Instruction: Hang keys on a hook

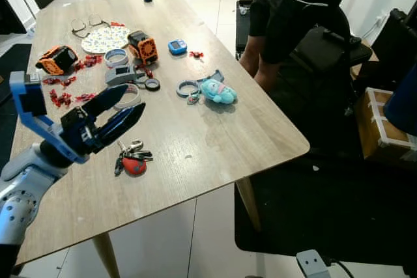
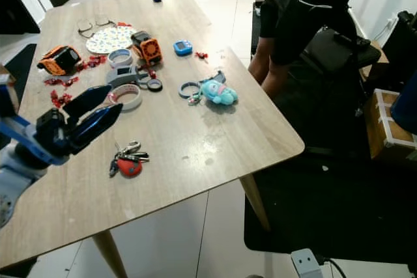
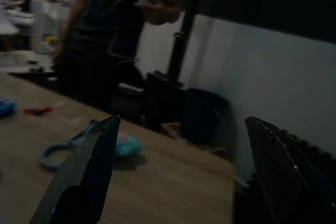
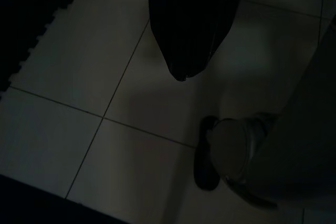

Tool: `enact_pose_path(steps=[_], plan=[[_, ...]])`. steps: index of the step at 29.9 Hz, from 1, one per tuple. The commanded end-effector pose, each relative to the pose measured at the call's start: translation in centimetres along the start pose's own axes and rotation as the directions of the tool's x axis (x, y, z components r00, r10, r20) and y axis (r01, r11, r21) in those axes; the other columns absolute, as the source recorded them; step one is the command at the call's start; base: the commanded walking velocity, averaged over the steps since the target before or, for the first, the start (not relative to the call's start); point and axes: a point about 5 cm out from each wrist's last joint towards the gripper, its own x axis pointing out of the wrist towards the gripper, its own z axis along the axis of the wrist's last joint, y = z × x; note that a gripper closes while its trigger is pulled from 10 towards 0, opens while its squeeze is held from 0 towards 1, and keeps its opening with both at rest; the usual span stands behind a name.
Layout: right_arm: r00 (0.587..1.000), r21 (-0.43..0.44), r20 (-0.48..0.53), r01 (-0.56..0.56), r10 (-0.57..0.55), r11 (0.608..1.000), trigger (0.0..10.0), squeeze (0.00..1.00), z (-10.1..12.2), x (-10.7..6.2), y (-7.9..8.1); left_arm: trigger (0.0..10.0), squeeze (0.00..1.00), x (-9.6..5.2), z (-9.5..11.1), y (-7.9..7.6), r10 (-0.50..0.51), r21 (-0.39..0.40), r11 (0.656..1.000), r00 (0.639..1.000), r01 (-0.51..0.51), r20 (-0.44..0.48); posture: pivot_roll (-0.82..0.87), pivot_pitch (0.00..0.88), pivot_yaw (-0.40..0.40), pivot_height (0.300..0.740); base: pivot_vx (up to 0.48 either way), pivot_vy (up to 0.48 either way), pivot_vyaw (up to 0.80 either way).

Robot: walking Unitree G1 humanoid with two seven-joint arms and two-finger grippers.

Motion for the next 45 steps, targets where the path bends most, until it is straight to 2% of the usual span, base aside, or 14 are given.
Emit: enact_pose_path(steps=[1,3,4,5,8,10,14,17,26,27,29,38,40,45], plan=[[1.0,-0.007,-0.013,-0.008,0.008,1.0,10.0,0.0,-0.5,0.0,0.3,10.0,0.0,0.0,-0.9,0.3,0.049,0.043,0.998,0.997,-0.047,-0.058,-0.08,0.097,0.068,0.74,0.0,0.0,0.0],[1.0,-0.008,-0.014,-0.008,0.008,1.0,10.0,0.0,-0.5,0.0,0.3,10.0,0.0,0.0,-1.0,0.3,0.056,0.055,0.997,0.996,-0.052,-0.067,-0.08,0.097,0.068,0.74,0.0,0.0,0.0],[1.0,-0.01,-0.014,-0.008,0.008,1.0,10.0,0.0,-0.5,0.0,0.2,10.0,0.0,0.1,-1.5,0.4,0.082,0.108,0.992,0.99,-0.069,-0.116,-0.07,0.099,0.066,0.74,0.0,0.0,0.0],[1.0,-0.01,-0.014,-0.008,0.008,1.0,10.0,0.0,-0.5,0.0,0.2,10.0,0.0,0.1,-1.5,0.4,0.082,0.108,0.992,0.99,-0.069,-0.116,-0.07,0.099,0.066,0.74,0.0,0.0,0.0],[1.0,-0.015,-0.015,-0.01,0.009,1.0,10.0,0.0,-0.5,0.0,0.3,10.0,0.0,-0.1,-2.6,0.2,0.121,0.194,0.978,0.965,-0.076,-0.232,-0.07,0.11,0.071,0.74,0.0,0.0,0.0],[1.0,-0.015,-0.014,-0.011,0.01,1.0,10.0,0.0,-0.5,0.0,0.3,10.0,0.0,-0.2,-3.1,-0.1,0.143,0.217,0.973,0.946,-0.081,-0.29,-0.07,0.11,0.071,0.74,0.0,0.0,0.0],[1.0,-0.015,-0.015,-0.011,0.011,1.0,10.0,0.0,-0.6,0.0,0.3,10.0,0.0,-0.4,-3.5,-0.2,0.168,0.245,0.966,0.928,-0.087,-0.333,-0.07,0.11,0.071,0.74,0.0,0.0,0.0],[1.0,-0.019,-0.021,-0.013,0.012,1.0,10.0,0.0,-0.7,0.0,0.4,10.0,0.0,-0.5,-4.1,0.3,0.244,0.298,0.945,0.897,-0.134,-0.369,-0.07,0.114,0.075,0.74,0.0,0.0,0.0],[1.0,-0.021,-0.022,-0.009,0.009,1.0,10.0,0.0,-0.8,0.0,0.3,10.0,0.0,0.6,-4.4,0.8,0.317,0.306,0.928,0.879,-0.21,-0.356,-0.07,0.11,0.075,0.74,0.0,0.0,0.0],[1.0,-0.021,-0.021,-0.007,0.007,1.0,10.0,0.0,-0.8,0.0,0.2,10.0,0.0,0.5,-5.2,1.1,0.352,0.316,0.92,0.847,-0.234,-0.398,-0.07,0.11,0.075,0.74,0.0,0.0,0.0],[1.0,-0.021,-0.021,-0.006,0.005,1.0,10.0,0.0,-0.8,0.0,0.2,10.0,0.0,0.5,-5.7,1.3,0.374,0.305,0.916,0.827,-0.26,-0.42,-0.08,0.106,0.079,0.74,0.0,0.0,0.0],[1.0,-0.023,-0.023,-0.005,0.004,1.0,10.0,0.0,-0.8,-0.1,0.2,10.0,0.0,1.2,-6.6,1.1,0.405,0.263,0.912,0.789,-0.314,-0.462,-0.08,0.106,0.079,0.74,0.0,0.0,0.0],[1.0,-0.025,-0.024,-0.006,0.005,1.0,10.0,0.0,-0.8,0.0,0.2,10.0,0.0,1.5,-6.8,1.4,0.442,0.252,0.897,0.764,-0.363,-0.471,-0.08,0.106,0.079,0.74,0.0,0.0,0.0],[1.0,-0.027,-0.026,-0.007,0.006,1.0,10.0,0.0,-0.9,0.0,0.3,10.0,0.0,1.7,-7.3,1.6,0.468,0.244,0.884,0.736,-0.399,-0.489,-0.08,0.1,0.08,0.74,0.0,0.0,0.0]])
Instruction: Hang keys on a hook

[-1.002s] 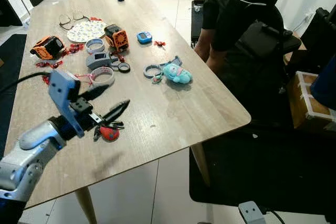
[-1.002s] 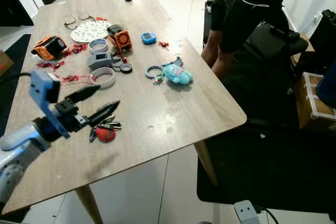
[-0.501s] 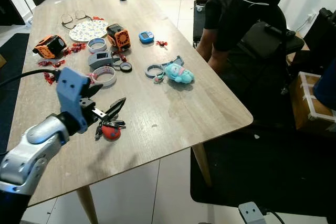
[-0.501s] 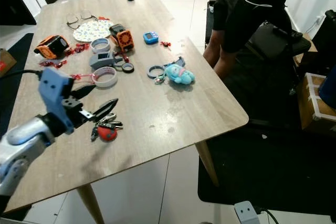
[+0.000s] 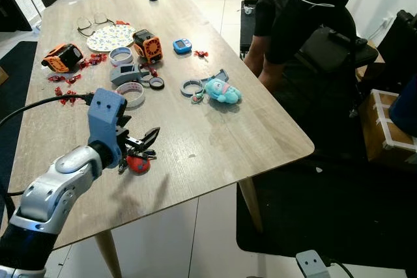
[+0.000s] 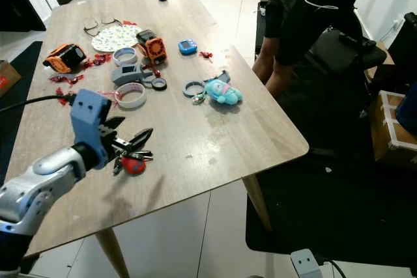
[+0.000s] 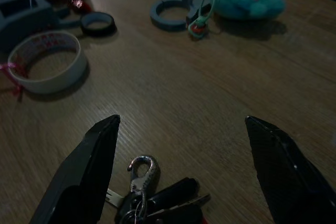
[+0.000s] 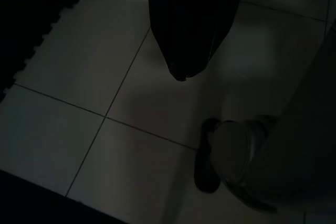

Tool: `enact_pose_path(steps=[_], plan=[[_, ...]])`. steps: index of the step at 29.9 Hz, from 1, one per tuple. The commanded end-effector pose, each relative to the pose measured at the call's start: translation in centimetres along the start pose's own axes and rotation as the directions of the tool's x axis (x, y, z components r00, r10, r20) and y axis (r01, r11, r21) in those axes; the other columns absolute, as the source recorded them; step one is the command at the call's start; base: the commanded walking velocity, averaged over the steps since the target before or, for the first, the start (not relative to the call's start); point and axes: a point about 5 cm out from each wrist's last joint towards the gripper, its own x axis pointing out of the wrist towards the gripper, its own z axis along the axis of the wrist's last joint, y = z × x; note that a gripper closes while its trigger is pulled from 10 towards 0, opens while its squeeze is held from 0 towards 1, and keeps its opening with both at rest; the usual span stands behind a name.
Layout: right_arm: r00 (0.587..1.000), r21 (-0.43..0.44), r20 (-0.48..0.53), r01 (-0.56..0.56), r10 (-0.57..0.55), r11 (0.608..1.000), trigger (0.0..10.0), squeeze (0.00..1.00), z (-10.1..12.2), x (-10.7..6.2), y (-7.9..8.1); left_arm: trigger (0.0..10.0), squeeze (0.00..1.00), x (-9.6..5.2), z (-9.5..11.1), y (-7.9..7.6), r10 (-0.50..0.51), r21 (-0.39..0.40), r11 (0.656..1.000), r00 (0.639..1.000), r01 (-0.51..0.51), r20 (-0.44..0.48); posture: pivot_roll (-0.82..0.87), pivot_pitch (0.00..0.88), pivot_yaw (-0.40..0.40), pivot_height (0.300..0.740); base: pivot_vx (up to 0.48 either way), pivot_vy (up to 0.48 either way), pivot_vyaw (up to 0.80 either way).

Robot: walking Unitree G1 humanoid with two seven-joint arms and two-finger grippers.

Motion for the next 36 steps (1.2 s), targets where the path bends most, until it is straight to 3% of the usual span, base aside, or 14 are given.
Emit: enact_pose_path(steps=[1,24,36], plan=[[1.0,-0.004,-0.016,-0.008,0.008,1.0,10.0,0.0,-0.6,0.0,0.3,10.0,0.0,0.2,-0.6,0.1,0.019,-0.018,1.0,0.999,-0.02,-0.037,-0.08,0.1,0.08,0.74,0.0,0.0,0.0],[1.0,-0.014,-0.02,-0.016,0.016,1.0,10.0,0.0,-0.7,0.0,0.7,10.0,0.0,1.3,-1.3,-0.1,0.142,-0.008,0.989,0.98,-0.145,-0.138,-0.08,0.102,0.088,0.74,0.0,0.0,0.0],[0.999,-0.006,-0.03,-0.013,0.012,1.0,10.0,0.0,-1.0,0.0,0.8,10.0,0.0,2.2,-2.1,-0.3,0.18,0.051,0.984,0.96,-0.173,-0.214,-0.09,0.113,0.101,0.74,0.0,0.0,0.0]])
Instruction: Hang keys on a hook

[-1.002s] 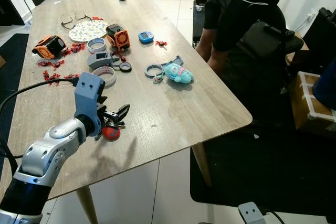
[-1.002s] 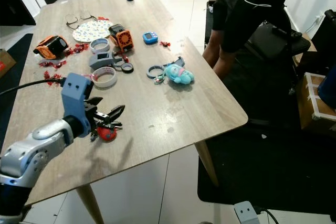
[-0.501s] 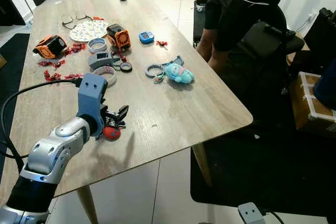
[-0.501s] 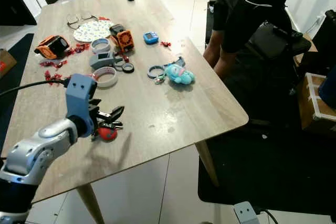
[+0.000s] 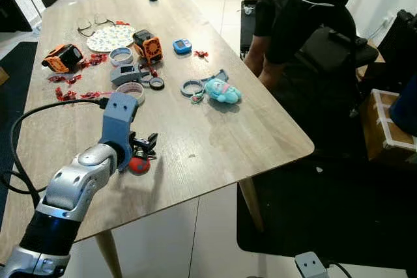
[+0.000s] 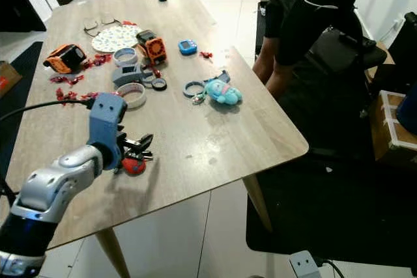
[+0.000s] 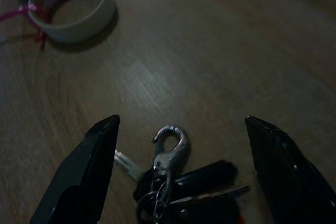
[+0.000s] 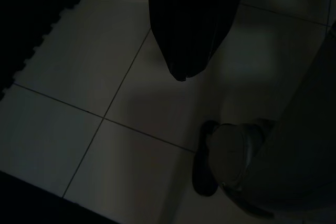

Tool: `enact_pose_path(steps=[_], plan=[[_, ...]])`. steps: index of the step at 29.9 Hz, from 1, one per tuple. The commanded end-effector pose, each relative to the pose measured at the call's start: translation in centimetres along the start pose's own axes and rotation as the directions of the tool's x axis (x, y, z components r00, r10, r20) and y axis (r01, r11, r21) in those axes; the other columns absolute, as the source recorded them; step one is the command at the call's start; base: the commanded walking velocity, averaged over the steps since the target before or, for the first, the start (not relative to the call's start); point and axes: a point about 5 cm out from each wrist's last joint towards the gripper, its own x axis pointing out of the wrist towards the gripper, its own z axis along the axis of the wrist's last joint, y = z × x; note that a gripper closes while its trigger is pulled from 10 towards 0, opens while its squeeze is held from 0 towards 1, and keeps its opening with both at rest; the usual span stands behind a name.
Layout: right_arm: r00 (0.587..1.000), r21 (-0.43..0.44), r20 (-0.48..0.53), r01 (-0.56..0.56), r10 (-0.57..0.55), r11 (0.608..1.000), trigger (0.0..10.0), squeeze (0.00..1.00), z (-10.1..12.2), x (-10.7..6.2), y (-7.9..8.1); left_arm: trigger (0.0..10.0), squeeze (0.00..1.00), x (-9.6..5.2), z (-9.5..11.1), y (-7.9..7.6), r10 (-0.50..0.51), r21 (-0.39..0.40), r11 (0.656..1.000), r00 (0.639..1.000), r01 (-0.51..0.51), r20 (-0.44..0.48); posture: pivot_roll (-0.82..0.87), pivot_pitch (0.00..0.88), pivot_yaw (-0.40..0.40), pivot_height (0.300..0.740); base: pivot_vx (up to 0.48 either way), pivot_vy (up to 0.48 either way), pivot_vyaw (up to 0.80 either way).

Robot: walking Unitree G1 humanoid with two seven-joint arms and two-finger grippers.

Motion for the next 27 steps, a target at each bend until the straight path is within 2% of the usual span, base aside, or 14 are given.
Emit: enact_pose_path(steps=[1,12,21,27], plan=[[1.0,0.004,-0.021,-0.009,0.009,1.0,10.0,0.0,-0.8,0.0,0.5,10.0,0.0,0.4,-0.5,-0.5,-0.001,0.005,1.0,0.999,0.001,-0.033,-0.09,0.113,0.101,0.74,0.0,0.0,0.0],[1.0,0.004,-0.023,-0.003,0.003,1.0,10.0,0.0,-0.9,0.0,0.4,10.0,0.0,0.8,-0.9,-0.4,0.03,0.055,0.998,0.996,-0.026,-0.081,-0.1,0.113,0.101,0.74,0.0,0.0,0.0],[1.0,0.003,-0.018,-0.004,0.004,1.0,10.0,0.0,-0.7,0.0,0.6,10.0,0.0,1.3,-1.0,-0.8,0.025,0.024,0.999,0.994,-0.023,-0.111,-0.1,0.109,0.101,0.74,0.0,0.0,0.0],[1.0,0.004,-0.017,-0.005,0.005,1.0,10.0,0.0,-0.7,0.0,0.6,10.0,0.0,1.6,-1.3,-0.6,0.031,0.038,0.999,0.989,-0.026,-0.143,-0.11,0.11,0.108,0.74,0.0,0.0,0.0]])
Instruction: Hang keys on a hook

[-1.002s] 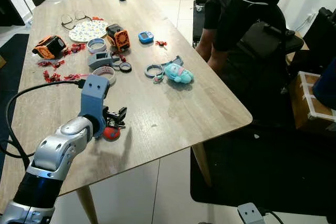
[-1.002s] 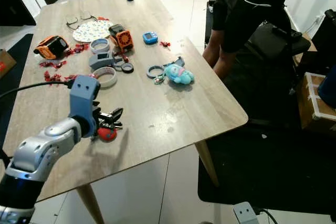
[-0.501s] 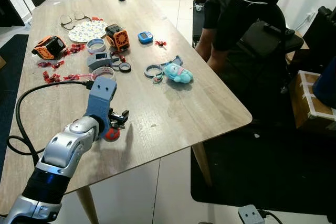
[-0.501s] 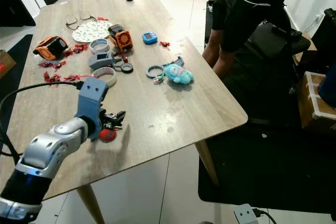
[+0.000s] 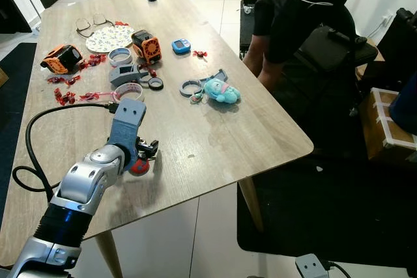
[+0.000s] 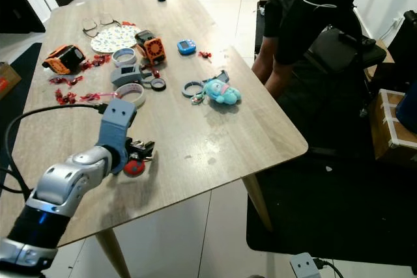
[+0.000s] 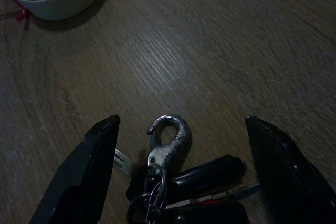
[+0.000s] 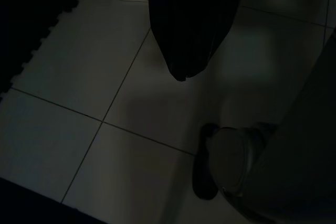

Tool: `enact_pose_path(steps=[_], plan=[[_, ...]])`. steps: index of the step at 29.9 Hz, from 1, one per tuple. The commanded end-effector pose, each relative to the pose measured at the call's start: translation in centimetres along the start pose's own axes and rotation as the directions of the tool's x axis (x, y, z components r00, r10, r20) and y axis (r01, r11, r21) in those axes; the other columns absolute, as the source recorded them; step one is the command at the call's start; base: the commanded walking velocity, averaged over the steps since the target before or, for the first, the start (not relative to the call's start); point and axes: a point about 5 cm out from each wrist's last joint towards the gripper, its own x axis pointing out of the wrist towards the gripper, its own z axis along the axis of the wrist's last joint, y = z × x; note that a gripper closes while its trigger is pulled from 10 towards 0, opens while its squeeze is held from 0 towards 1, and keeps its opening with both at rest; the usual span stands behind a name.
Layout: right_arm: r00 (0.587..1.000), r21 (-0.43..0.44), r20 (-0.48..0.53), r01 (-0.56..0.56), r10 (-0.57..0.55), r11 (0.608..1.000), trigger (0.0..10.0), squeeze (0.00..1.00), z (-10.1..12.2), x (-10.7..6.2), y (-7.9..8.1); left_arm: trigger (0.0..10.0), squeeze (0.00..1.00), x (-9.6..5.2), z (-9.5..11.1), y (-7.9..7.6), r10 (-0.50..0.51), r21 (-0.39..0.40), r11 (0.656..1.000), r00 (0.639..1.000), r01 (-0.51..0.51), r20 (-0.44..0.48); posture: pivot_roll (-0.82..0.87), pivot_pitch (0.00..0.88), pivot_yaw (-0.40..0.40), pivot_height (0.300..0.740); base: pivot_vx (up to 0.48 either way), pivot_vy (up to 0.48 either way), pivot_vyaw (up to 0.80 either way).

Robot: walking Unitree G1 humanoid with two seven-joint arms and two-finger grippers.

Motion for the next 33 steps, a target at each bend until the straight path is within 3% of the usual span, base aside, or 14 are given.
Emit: enact_pose_path(steps=[1,17,30,31,32,33], plan=[[1.0,0.002,-0.014,-0.013,0.013,1.0,10.0,0.0,-0.5,0.0,0.5,10.0,0.0,0.4,-0.8,-0.2,0.007,0.012,1.0,0.999,-0.006,-0.052,-0.11,0.11,0.108,0.74,0.0,0.0,0.0],[1.0,0.007,-0.02,-0.009,0.009,1.0,10.0,0.0,-0.8,0.0,0.6,10.0,0.0,1.0,-1.6,0.7,0.08,0.081,0.994,0.989,-0.07,-0.124,-0.11,0.11,0.115,0.74,0.0,0.0,0.0],[1.0,0.017,-0.02,-0.004,0.004,1.0,10.0,0.0,-0.9,0.0,0.6,10.0,0.0,1.3,-2.9,0.0,-0.008,0.053,0.998,0.973,0.021,-0.231,-0.12,0.119,0.121,0.74,0.0,0.0,0.0],[1.0,0.019,-0.02,-0.003,0.004,1.0,10.0,0.0,-0.9,0.0,0.6,7.6,0.0,1.3,-3.0,-0.1,-0.014,0.051,0.998,0.972,0.027,-0.236,-0.12,0.12,0.123,0.74,0.0,0.0,0.0],[1.0,0.021,-0.02,-0.003,0.003,1.0,10.0,0.0,-1.0,0.0,0.6,4.0,0.0,1.3,-3.0,-0.1,-0.016,0.055,0.998,0.971,0.03,-0.238,-0.12,0.12,0.123,0.74,0.0,0.0,0.0],[1.0,0.021,-0.02,-0.003,0.003,1.0,10.0,0.0,-1.0,0.0,0.6,4.0,0.0,1.3,-3.0,-0.1,-0.016,0.055,0.998,0.971,0.03,-0.238,-0.12,0.12,0.123,0.74,0.0,0.0,0.0]])
